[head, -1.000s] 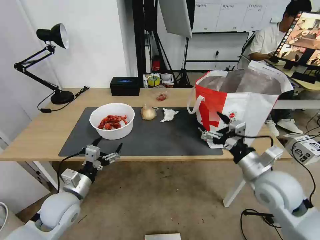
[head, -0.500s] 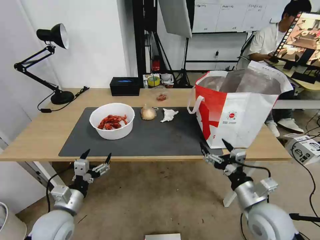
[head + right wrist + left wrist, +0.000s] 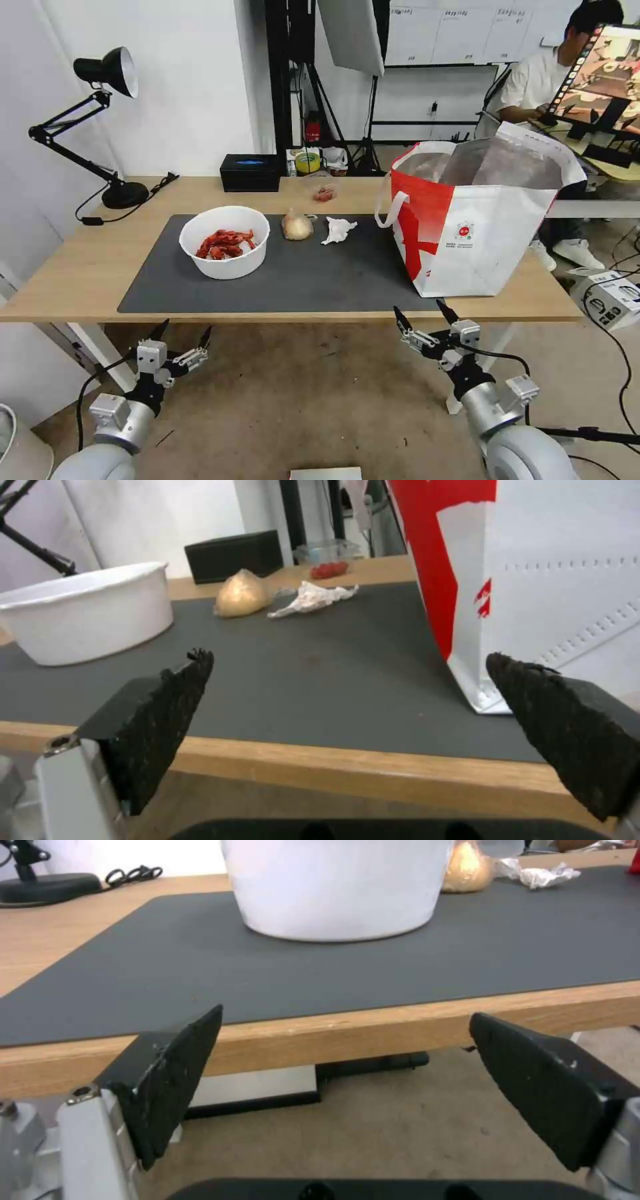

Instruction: Pick up the trash from the table and place it into the takeout bag.

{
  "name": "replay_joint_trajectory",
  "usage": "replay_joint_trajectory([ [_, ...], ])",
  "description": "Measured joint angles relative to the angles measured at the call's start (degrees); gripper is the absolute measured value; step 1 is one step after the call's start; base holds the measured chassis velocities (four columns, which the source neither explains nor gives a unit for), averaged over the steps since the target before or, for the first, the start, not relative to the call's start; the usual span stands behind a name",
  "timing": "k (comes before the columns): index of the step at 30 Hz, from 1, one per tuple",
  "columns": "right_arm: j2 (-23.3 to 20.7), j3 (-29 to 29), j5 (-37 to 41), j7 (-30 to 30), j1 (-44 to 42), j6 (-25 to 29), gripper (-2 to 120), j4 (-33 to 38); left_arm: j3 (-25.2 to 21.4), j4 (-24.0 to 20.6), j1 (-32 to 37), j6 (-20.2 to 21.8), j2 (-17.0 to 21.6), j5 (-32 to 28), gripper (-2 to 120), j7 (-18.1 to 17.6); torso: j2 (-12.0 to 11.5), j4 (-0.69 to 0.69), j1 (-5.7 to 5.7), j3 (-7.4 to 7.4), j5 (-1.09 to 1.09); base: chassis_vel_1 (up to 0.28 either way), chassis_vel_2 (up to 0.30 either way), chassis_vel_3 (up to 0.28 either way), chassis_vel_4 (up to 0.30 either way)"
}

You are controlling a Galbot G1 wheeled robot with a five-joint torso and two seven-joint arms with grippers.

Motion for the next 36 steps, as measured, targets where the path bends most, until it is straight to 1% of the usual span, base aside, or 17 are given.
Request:
replay_joint_trajectory([
  [10, 0.1, -0.8, 0.0, 0.0, 0.8, -0.2, 100, -0.9, 0.9, 0.4, -1.4, 0.0, 0.5, 0.2, 100, 0.1, 0.0, -0.02, 0.00, 0.00, 0.00, 0.000, 0.000, 0.000, 0.000],
  [13, -0.7, -3.8, 0.3, 0.7, 4.6, -1.3, 100, -1.7, 1.1, 0.7, -1.5, 0.1, 0.4, 0.4, 100, 0.1, 0.0, -0.01, 0.00, 0.00, 0.00, 0.000, 0.000, 0.000, 0.000],
  [14, -0.7, -3.8, 0.3, 0.7, 4.6, -1.3, 100, -1.7, 1.1, 0.7, -1.5, 0.1, 0.4, 0.4, 100, 0.1, 0.0, -0.01, 0.00, 0.00, 0.00, 0.000, 0.000, 0.000, 0.000],
  [17, -2.5, -8.6, 1.2, 1.7, 11.2, -3.1, 100, -3.2, 1.2, 0.7, -1.8, 0.2, 0.3, 0.5, 100, 0.1, 0.0, 0.00, 0.01, 0.00, 0.00, 0.000, 0.000, 0.000, 0.000],
  [18, -2.5, -8.6, 1.2, 1.7, 11.2, -3.1, 100, -3.2, 1.2, 0.7, -1.8, 0.2, 0.3, 0.5, 100, 0.1, 0.0, 0.00, 0.01, 0.00, 0.00, 0.000, 0.000, 0.000, 0.000],
  [20, -3.5, -11.8, 1.7, 2.3, 15.5, -4.4, 100, -4.5, 1.3, 0.5, -1.9, 0.3, 0.2, 0.6, 100, 0.0, 0.0, 0.00, 0.01, 0.01, 0.00, 0.000, 0.000, 0.000, 0.000],
  [21, -3.5, -11.8, 1.7, 2.3, 15.5, -4.4, 100, -4.5, 1.3, 0.5, -1.9, 0.3, 0.2, 0.6, 100, 0.0, 0.0, 0.00, 0.01, 0.01, 0.00, 0.000, 0.000, 0.000, 0.000],
  [23, -4.2, -14.6, 2.3, 2.9, 19.7, -5.4, 100, -5.8, 1.4, 0.4, -2.1, 0.4, 0.1, 1.0, 100, 0.0, 0.0, -0.01, 0.01, 0.01, 0.01, 0.000, 0.000, 0.000, 0.000],
  [27, -4.4, -16.6, 2.6, 3.5, 22.7, -6.2, 100, -6.7, 1.5, 0.2, -2.2, 0.5, 0.0, 1.1, 100, -0.1, 0.0, -0.01, 0.01, 0.01, -0.01, 0.000, 0.000, 0.000, 0.000],
  [29, -4.4, -20.2, 3.3, 5.3, 28.2, -7.5, 100, -8.5, 1.6, 0.0, -2.2, 1.0, -0.4, 1.3, 100, -0.2, 0.0, 0.00, 0.02, 0.01, 0.01, 0.000, 0.000, 0.000, 0.000],
  [30, -4.4, -20.2, 3.3, 5.3, 28.2, -7.5, 100, -8.5, 1.6, 0.0, -2.2, 1.0, -0.4, 1.3, 100, -0.2, 0.0, 0.00, 0.02, 0.01, 0.01, 0.000, 0.000, 0.000, 0.000],
  [33, -2.4, -27.8, 5.4, 11.8, 38.4, -11.2, 100, -12.3, 1.7, -0.1, -2.5, 1.5, -0.7, 1.5, 100, -0.4, 0.0, 0.00, 0.01, 0.01, 0.00, 0.000, 0.000, 0.000, 0.000],
  [34, -2.4, -27.8, 5.4, 11.8, 38.4, -11.2, 100, -12.3, 1.7, -0.1, -2.5, 1.5, -0.7, 1.5, 100, -0.4, 0.0, 0.00, 0.01, 0.01, 0.00, 0.000, 0.000, 0.000, 0.000],
  [36, -0.4, -34.0, 8.1, 18.9, 46.5, -14.7, 100, -16.4, 1.6, -0.1, -3.0, 1.6, -0.3, 1.3, 100, -1.2, 0.0, 0.00, 0.02, 0.01, 0.00, 0.000, 0.000, 0.000, 0.000],
])
